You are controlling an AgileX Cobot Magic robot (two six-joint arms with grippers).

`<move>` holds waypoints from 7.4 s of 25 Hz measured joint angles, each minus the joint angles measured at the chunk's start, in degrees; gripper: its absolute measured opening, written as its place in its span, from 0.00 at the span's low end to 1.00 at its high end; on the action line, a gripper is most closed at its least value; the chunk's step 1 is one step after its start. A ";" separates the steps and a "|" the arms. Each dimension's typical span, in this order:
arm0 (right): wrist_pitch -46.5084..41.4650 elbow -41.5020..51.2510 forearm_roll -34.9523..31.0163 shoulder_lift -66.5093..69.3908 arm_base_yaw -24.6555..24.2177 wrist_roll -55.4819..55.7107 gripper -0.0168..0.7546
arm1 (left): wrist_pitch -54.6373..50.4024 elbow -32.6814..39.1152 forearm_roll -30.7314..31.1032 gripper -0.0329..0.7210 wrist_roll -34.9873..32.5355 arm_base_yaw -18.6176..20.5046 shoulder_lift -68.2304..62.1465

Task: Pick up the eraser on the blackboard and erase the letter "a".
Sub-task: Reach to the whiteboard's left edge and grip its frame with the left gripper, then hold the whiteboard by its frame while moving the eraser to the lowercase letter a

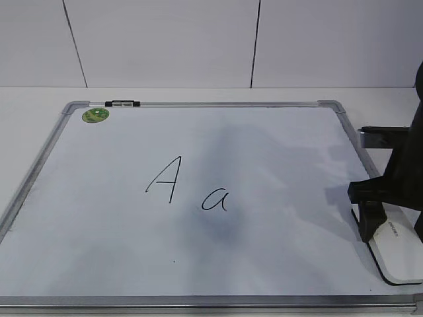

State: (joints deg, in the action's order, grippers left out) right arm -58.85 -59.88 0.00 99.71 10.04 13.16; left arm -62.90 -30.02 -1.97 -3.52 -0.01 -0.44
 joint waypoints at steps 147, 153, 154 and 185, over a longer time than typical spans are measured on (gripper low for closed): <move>-10.67 -15.83 -9.48 1.03 0.00 -7.33 0.74 | 13.45 -48.50 -7.26 0.36 0.00 0.00 -109.43; -10.67 -15.83 -9.48 1.03 0.00 -7.72 0.74 | 12.84 -48.63 -7.35 0.36 0.00 0.00 -112.13; -10.67 -15.83 -9.48 1.03 0.00 -7.72 0.74 | 12.70 -48.63 -7.35 0.36 0.00 0.00 -112.60; -10.67 -15.83 -9.48 1.03 0.00 -9.23 0.74 | 11.65 -49.03 -7.97 0.08 0.00 0.22 -116.27</move>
State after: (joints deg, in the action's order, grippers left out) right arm -69.52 -75.71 -9.48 100.75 10.04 3.93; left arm -51.25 -79.05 -9.94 -3.52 0.21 -116.71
